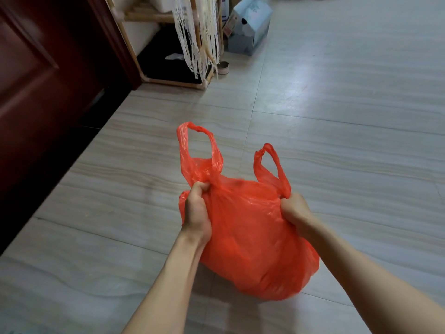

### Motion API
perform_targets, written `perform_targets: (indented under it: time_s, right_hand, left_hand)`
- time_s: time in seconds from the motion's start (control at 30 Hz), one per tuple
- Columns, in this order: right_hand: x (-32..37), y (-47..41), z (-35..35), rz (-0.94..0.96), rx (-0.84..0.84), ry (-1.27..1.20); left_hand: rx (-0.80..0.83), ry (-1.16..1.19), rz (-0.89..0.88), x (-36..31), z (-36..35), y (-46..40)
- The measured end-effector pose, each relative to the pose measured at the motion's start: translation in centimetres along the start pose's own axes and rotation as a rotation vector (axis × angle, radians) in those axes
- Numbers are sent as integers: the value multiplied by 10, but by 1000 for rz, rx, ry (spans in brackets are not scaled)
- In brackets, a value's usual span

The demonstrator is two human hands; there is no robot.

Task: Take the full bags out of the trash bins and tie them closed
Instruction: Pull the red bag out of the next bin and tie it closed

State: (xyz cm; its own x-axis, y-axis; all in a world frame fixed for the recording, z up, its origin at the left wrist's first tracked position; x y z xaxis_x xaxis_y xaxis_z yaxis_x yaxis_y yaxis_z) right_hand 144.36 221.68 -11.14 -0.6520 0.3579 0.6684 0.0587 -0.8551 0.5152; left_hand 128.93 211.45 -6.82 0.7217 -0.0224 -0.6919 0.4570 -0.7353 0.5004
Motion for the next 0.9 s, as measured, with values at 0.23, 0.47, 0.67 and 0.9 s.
perform_targets:
  time_s: [0.23, 0.47, 0.67, 0.9]
  right_hand:
    - [-3, 3, 2, -57, 34, -111]
    - [20, 22, 5, 142, 89, -766]
    - [33, 29, -8, 97, 189, -865]
    - [35, 20, -6, 57, 109, -719]
  left_hand:
    - [-82, -225, -239, -3, -1, 2]
    - [-213, -449, -89, 10, 12, -1]
    - [-147, -482, -88, 12, 16, -2]
    - [-24, -340, -78, 16, 14, 2]
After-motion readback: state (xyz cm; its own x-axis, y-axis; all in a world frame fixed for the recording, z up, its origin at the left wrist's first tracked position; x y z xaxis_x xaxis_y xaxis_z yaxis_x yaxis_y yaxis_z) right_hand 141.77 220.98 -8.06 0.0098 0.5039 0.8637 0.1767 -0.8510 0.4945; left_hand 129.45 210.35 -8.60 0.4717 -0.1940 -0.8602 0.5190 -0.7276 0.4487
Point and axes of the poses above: each hand's wrist, its own y-axis away from the middle knuckle, its own z-axis out of the back of the hand, x = y × z, the point moved 3 cm from there along -y, towards the middle knuckle, and after that the axes turned 4 degrees about -x, right-handed, at the moved point
